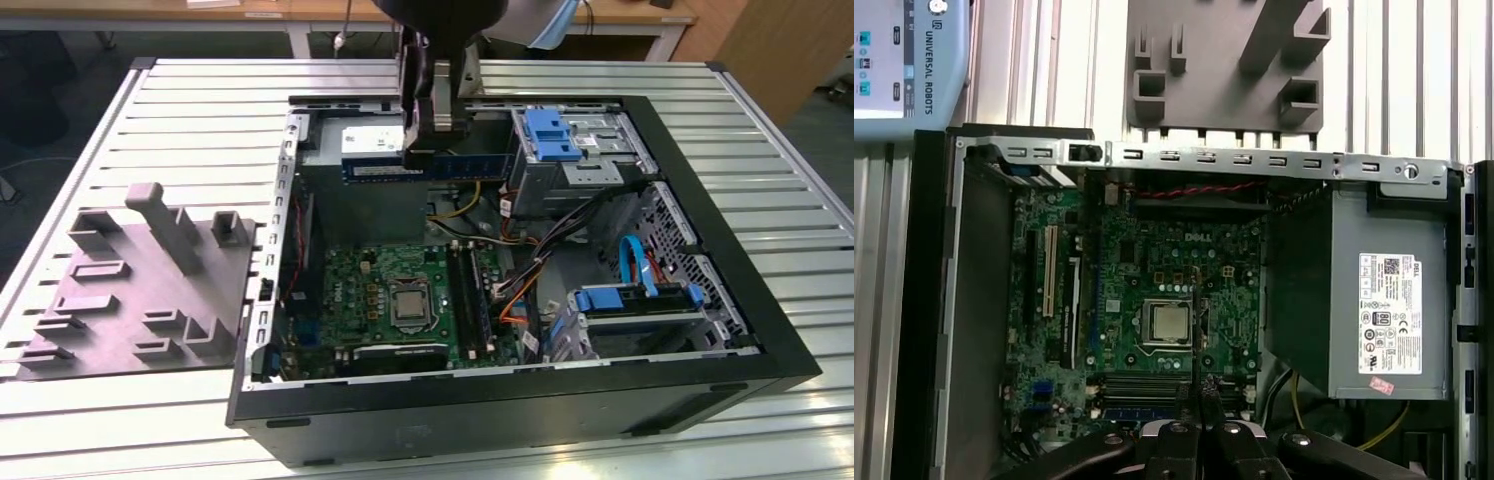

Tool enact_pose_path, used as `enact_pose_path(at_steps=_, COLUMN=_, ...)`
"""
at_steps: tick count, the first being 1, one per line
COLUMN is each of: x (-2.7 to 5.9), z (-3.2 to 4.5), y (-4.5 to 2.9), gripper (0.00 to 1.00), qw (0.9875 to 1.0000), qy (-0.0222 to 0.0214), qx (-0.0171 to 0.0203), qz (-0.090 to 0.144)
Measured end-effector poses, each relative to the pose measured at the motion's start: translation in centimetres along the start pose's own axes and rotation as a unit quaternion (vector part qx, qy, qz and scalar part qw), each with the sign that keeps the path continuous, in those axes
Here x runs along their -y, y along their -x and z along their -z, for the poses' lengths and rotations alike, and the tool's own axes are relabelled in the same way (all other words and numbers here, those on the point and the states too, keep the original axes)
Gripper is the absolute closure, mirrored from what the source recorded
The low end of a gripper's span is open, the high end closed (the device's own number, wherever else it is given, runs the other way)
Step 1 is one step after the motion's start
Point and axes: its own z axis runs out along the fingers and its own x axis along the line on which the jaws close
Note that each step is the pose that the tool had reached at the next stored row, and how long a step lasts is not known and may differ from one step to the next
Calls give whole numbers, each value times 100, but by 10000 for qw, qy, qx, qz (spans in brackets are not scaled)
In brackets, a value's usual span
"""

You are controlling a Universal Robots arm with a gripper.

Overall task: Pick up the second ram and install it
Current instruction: 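Pick up the second ram and move it above second insertion slot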

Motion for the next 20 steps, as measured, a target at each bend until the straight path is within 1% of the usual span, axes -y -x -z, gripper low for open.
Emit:
enact_pose_path(at_steps=9, x=8, z=-87, y=-5, gripper=88, qw=10000, qy=0, qx=0, qz=0)
enact_pose_path(at_steps=14, x=14, z=-148, y=-8, gripper=88, qw=10000, qy=0, qx=0, qz=0)
enact_pose_path(at_steps=20, x=21, z=-239, y=-13, gripper=88, qw=10000, qy=-3, qx=0, qz=0)
